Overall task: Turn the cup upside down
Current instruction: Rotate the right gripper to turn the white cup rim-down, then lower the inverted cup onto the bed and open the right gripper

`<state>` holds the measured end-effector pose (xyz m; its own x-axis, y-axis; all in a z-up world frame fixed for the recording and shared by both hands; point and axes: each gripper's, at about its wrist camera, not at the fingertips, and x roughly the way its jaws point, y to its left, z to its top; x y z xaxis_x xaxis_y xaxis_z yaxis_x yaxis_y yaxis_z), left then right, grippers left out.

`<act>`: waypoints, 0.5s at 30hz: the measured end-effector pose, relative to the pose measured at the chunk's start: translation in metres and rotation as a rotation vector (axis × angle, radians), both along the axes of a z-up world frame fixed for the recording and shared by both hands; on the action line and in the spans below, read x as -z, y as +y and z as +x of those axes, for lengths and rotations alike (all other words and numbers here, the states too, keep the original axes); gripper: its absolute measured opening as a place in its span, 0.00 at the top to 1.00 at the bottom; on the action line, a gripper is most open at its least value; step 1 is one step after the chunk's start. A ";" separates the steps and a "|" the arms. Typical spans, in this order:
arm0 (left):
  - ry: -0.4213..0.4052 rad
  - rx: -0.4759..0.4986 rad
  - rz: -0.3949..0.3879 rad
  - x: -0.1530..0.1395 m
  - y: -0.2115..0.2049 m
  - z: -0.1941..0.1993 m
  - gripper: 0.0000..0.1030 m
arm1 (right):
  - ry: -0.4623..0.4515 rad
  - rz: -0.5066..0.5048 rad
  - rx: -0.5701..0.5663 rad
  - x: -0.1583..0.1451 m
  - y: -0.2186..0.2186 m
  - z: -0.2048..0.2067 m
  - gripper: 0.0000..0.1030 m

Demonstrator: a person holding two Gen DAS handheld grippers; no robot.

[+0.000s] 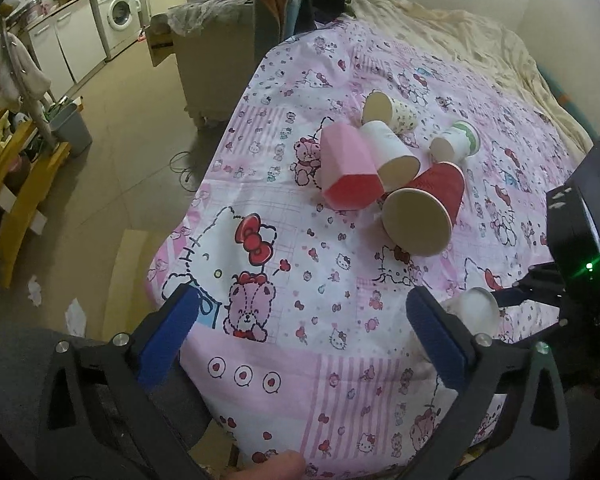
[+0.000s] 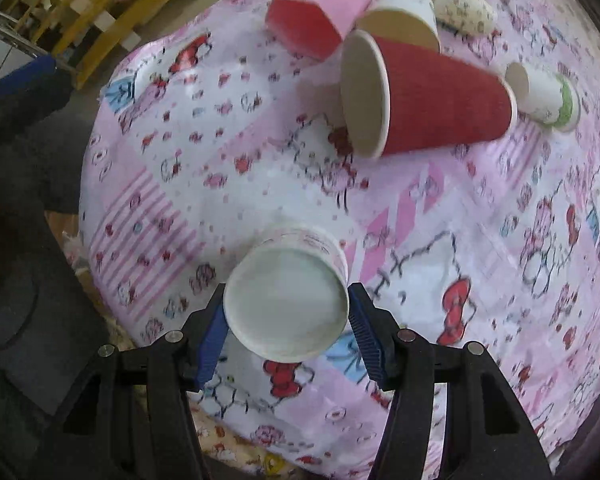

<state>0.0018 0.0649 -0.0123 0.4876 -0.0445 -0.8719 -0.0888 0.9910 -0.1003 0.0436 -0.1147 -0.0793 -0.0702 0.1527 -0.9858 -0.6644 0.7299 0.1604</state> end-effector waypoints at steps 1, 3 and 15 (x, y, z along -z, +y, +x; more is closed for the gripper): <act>0.002 0.002 -0.001 0.000 -0.001 0.000 0.01 | -0.003 -0.001 0.002 0.001 0.000 0.000 0.41; 0.007 0.008 -0.002 0.001 -0.004 0.001 0.01 | -0.007 -0.004 -0.001 0.004 0.000 -0.001 0.41; -0.006 0.023 0.016 0.001 -0.014 0.002 0.01 | -0.049 0.032 0.045 -0.007 -0.014 -0.001 0.32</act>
<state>0.0038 0.0511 -0.0134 0.4920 -0.0417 -0.8696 -0.0650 0.9943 -0.0845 0.0423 -0.1287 -0.0726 -0.0140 0.1858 -0.9825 -0.6390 0.7541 0.1517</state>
